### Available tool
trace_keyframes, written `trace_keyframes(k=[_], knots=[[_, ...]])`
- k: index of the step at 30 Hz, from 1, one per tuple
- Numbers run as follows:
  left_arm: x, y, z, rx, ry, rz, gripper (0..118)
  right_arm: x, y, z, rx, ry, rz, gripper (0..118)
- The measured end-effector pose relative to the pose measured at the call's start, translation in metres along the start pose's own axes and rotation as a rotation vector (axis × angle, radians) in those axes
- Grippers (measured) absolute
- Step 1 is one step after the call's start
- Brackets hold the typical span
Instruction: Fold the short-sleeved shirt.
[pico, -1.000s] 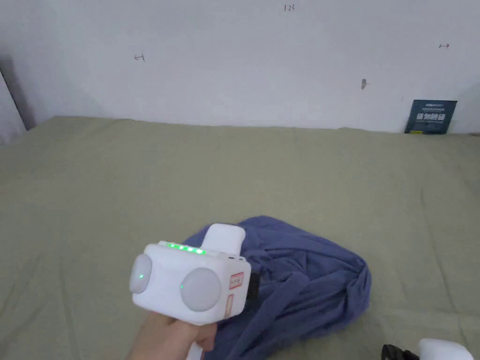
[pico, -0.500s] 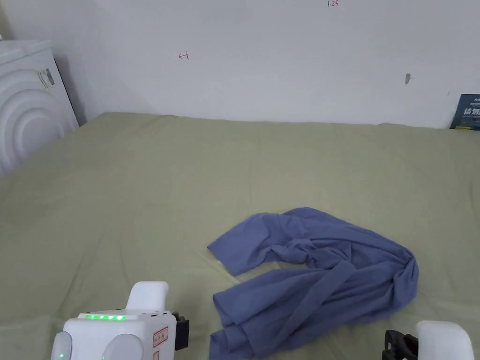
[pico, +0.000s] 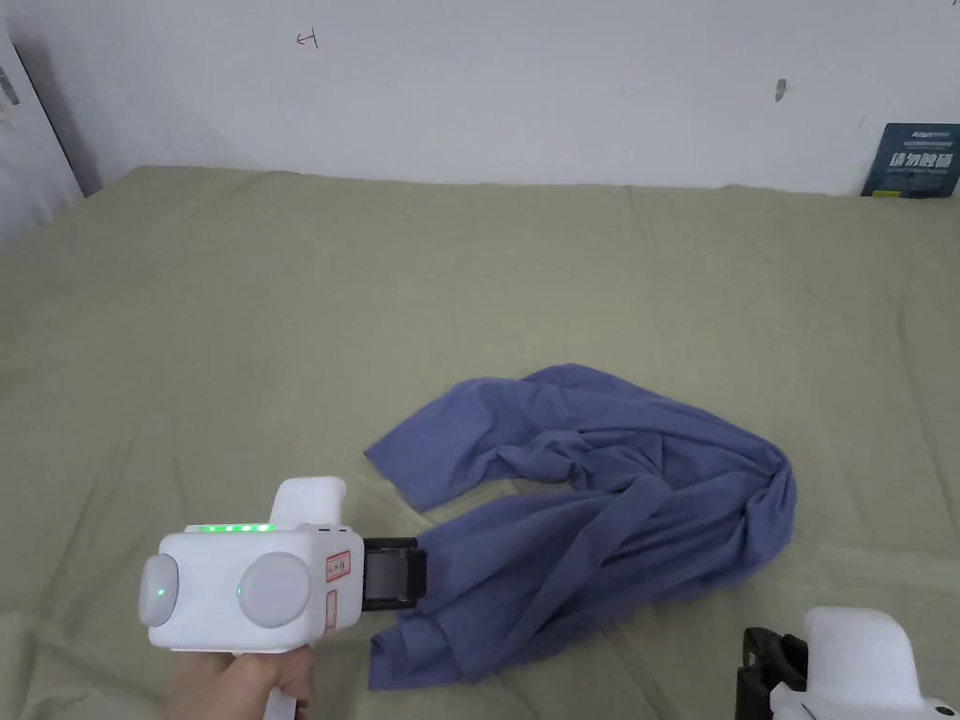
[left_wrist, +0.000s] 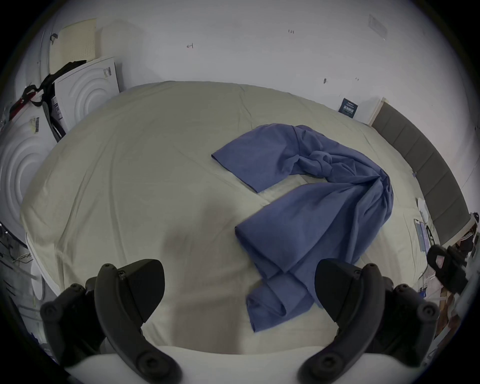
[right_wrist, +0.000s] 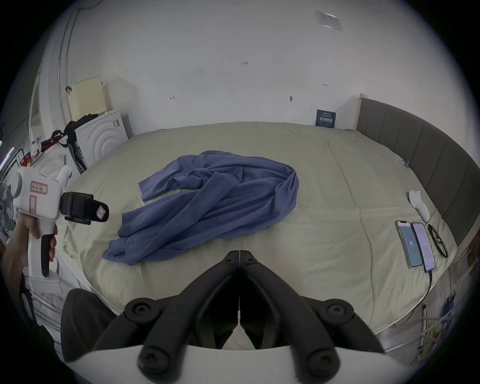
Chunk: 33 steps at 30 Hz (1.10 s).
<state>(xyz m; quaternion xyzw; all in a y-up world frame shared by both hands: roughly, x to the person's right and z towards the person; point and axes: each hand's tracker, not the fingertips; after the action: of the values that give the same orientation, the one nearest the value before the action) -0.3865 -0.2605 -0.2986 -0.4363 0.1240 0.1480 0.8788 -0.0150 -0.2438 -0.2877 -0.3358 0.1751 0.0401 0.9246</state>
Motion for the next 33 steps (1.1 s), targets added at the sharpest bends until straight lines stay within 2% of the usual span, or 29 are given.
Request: trace_keyframes(k=[8,9,10,11,12,13,14,15,16,19,26,28,33], knots=[[0.026,0.022,-0.052,-0.102,0.080,-0.089,116,0.009,-0.005,-0.014,-0.031,0.010,-0.026,0],[0.028,0.021,-0.058,-0.119,0.085,-0.100,115,0.010,-0.005,-0.015,-0.035,0.009,-0.028,0],[0.030,0.019,-0.059,-0.122,0.094,-0.105,108,0.012,-0.005,-0.017,-0.039,0.009,-0.031,0],[0.015,0.020,-0.075,-0.121,0.088,-0.108,92,0.014,-0.006,-0.018,-0.041,0.010,-0.035,0],[0.010,0.021,-0.072,-0.099,0.048,-0.105,50,0.015,-0.006,-0.019,-0.043,0.011,-0.036,0],[0.007,0.022,-0.072,-0.088,0.052,-0.093,3,0.016,-0.006,-0.020,-0.045,0.008,-0.036,0],[0.001,0.023,-0.072,-0.054,0.055,-0.051,3,0.017,-0.007,-0.021,-0.047,0.005,-0.037,0],[0.030,0.007,-0.045,-0.091,0.032,-0.058,3,0.019,-0.007,-0.022,-0.050,0.005,-0.040,0],[0.031,0.005,-0.042,-0.108,-0.014,-0.053,3,0.020,-0.007,-0.023,-0.053,0.005,-0.044,0],[0.022,0.007,-0.034,-0.081,0.017,-0.051,3,0.021,-0.006,-0.021,-0.050,0.009,-0.049,0],[0.018,0.014,-0.024,-0.065,-0.010,-0.043,3,0.014,0.015,-0.024,-0.020,0.008,-0.020,0],[0.019,0.014,-0.022,-0.061,-0.013,-0.047,3,0.009,0.028,-0.029,-0.009,0.030,0.005,0],[0.012,0.012,-0.027,-0.068,-0.035,-0.033,3,-0.014,0.082,-0.064,0.026,0.079,0.136,0]])
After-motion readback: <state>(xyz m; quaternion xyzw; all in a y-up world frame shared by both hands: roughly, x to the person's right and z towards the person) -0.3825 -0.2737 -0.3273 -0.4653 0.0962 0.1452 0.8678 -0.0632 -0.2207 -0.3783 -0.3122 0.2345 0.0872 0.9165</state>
